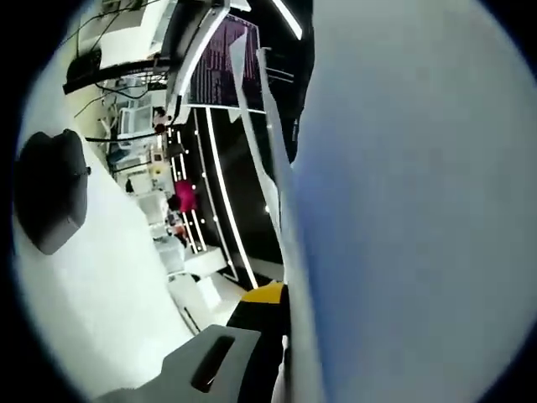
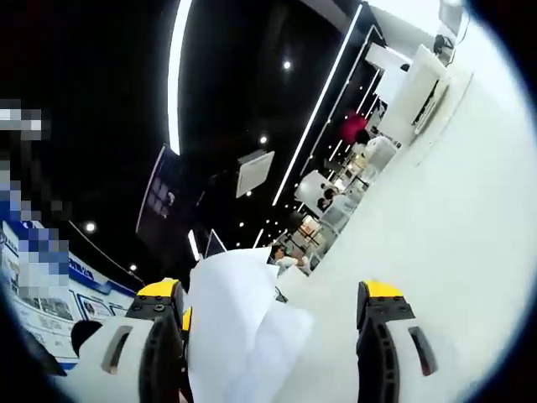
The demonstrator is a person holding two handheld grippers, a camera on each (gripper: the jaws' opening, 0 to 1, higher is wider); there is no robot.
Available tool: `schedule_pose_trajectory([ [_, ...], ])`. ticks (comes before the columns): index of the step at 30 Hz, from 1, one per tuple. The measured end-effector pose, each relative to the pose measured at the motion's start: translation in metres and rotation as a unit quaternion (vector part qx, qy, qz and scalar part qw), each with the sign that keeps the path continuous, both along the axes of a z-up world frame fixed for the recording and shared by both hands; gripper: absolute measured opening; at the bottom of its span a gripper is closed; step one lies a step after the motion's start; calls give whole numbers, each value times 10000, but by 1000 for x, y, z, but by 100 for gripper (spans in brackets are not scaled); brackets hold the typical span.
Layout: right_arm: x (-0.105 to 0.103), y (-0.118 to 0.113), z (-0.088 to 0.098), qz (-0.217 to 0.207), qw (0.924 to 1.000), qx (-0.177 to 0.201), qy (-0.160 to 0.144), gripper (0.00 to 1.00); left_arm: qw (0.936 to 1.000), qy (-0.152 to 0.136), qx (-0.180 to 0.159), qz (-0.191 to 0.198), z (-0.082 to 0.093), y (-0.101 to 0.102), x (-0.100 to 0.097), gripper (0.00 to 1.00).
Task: Organize the stack of printing papers by aligning and flattening the scattered papers on the table
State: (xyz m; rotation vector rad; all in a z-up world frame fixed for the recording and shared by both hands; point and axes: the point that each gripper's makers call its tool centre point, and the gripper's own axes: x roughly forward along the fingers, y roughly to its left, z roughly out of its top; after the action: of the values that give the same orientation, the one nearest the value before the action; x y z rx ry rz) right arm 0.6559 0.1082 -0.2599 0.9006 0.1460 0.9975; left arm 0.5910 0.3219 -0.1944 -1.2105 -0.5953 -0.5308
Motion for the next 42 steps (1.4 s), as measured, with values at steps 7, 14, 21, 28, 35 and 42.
schedule_pose_trajectory([
  [7, -9, 9, 2, 306, 9995, 6, -49, 85, 9991, -353, -102, -205, 34, -13, -4, 6],
  [14, -7, -29, 45, -40, 9943, -47, -1060, 85, 9951, -212, 801, -537, 52, -45, 4, 6],
  [21, -4, -54, 85, 297, 9872, -380, -1519, 82, 9879, -135, 1265, -886, 57, -69, 26, 6],
  [28, -20, -50, 98, 1160, 9700, -1045, -1865, 80, 9652, -9, 2028, -1652, 62, -103, 37, 6],
  [35, -21, -55, 114, 1600, 9570, -1522, -1882, 73, 9320, -328, 2441, -2658, 87, -145, 27, 6],
  [42, -43, -65, 116, 2348, 9432, -1491, -1817, 55, 8995, -540, 2994, -3137, 98, -180, 26, 6],
])
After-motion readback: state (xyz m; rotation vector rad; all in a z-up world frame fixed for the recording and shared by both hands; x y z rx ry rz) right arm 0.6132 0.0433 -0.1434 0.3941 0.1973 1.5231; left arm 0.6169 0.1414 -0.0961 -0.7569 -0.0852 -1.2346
